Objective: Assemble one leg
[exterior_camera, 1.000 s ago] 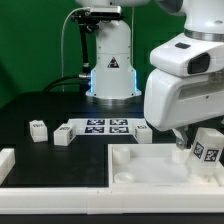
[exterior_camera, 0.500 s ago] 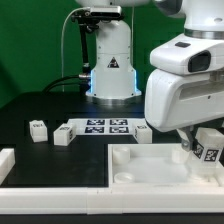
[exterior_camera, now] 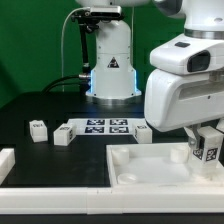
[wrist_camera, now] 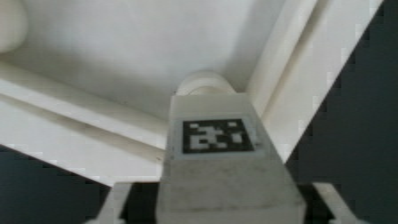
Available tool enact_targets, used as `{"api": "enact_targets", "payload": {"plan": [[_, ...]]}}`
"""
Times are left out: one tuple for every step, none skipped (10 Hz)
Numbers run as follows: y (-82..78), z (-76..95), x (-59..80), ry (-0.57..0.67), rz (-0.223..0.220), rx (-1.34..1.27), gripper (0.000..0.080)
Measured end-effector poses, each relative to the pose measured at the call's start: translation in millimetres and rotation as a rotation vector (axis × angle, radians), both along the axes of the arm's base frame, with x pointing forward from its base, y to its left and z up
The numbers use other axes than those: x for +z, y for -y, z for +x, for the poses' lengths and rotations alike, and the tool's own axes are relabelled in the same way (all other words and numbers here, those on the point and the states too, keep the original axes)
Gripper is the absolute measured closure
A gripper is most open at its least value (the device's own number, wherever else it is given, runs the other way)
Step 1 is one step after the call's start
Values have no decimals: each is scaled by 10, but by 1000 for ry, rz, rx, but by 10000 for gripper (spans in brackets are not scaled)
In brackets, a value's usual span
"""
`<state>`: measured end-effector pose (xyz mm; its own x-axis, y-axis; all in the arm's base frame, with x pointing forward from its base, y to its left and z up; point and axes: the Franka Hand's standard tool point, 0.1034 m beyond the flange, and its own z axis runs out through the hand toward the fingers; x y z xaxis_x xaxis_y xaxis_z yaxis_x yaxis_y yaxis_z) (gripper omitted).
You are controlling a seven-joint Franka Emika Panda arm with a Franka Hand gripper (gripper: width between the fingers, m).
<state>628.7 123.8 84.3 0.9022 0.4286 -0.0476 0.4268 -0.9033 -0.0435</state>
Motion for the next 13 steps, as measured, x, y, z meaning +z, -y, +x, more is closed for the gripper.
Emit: {"api": "enact_targets", "payload": {"plan": [[0, 0, 0, 0, 0, 5, 509], [-3, -1, 0, -1, 1, -10, 509], [-8, -1, 0, -4, -5, -148, 509], [-6, 3, 0, -2, -9, -250, 509], [7, -5, -3, 6, -18, -442, 509], [16, -26, -5, 10, -32, -618, 509], [21, -29, -10, 19, -35, -699, 509], [31, -32, -13, 19, -42, -868, 509], [43, -32, -16, 17, -52, -1020, 508], [49, -33, -19, 17, -62, -1147, 508], [57, -33, -23, 17, -69, -1253, 508], [62, -34, -25, 13, -72, -1348, 508], [66, -37, -27, 10, -79, -1457, 508]]}}
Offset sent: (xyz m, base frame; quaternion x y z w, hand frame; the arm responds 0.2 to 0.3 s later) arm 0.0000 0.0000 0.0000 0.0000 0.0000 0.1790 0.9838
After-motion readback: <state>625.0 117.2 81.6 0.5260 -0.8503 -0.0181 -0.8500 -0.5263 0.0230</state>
